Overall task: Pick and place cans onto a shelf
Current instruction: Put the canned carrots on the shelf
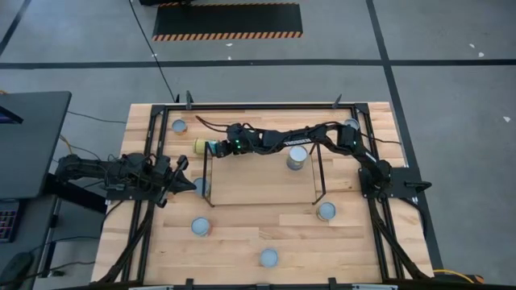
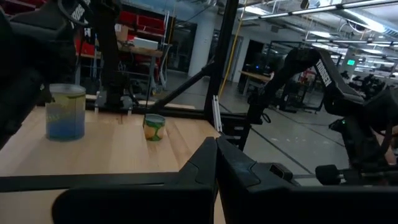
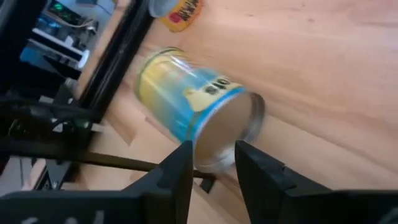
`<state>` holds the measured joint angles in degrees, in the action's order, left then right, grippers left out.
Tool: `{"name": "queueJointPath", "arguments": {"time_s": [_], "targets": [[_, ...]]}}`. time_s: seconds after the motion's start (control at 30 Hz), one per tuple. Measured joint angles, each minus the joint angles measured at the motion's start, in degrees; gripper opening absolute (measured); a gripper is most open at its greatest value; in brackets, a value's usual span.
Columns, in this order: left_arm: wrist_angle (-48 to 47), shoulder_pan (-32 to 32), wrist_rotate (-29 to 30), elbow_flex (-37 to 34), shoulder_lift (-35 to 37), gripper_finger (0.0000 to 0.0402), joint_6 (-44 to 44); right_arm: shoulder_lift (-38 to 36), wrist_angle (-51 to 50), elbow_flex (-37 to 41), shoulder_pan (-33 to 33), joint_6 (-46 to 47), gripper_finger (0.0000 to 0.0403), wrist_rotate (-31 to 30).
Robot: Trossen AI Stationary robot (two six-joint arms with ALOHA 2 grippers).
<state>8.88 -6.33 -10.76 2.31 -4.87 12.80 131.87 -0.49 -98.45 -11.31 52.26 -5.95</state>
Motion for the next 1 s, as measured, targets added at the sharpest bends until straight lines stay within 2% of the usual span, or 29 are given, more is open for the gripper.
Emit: {"name": "queueJointPath", "arguments": {"time_s": [0.2,0.33,0.57,0.7,0.8,0.9,1.0], "targets": [[-0.11,-0.01,-0.01,0.0,0.01,0.0011,0.02,-5.37,-3.81,-0.02,0.35,-8.41,0.0126,-0.62],[-0.11,-0.01,0.0,0.0,0.01,0.0011,0.0,-10.62,-11.07,-0.02,1.68,-15.7,0.0125,-4.62],[0.13,-0.01,0.0,0.0,0.01,0.0011,0.04,-20.93,-24.57,-0.02,6.28,-26.59,0.0125,-7.77],[0.4,-0.01,-0.02,0.0,0.01,0.0011,1.0,-26.01,-33.39,-0.02,9.62,-28.05,0.0125,-12.36],[0.49,-0.26,-1.23,0.0,0.05,0.0011,6.84,-29.29,-38.69,0.71,12.42,-27.97,0.0125,-18.01],[-0.24,-0.32,0.09,-0.07,-0.01,0.0011,9.74,-33.5,-39.38,4.08,14.8,-27.49,0.0125,-21.55],[-0.25,-0.32,2.72,-0.07,-0.06,0.0011,15.81,-38.33,-38.75,8.75,15.95,-26.19,0.0125,-21.91]]}}
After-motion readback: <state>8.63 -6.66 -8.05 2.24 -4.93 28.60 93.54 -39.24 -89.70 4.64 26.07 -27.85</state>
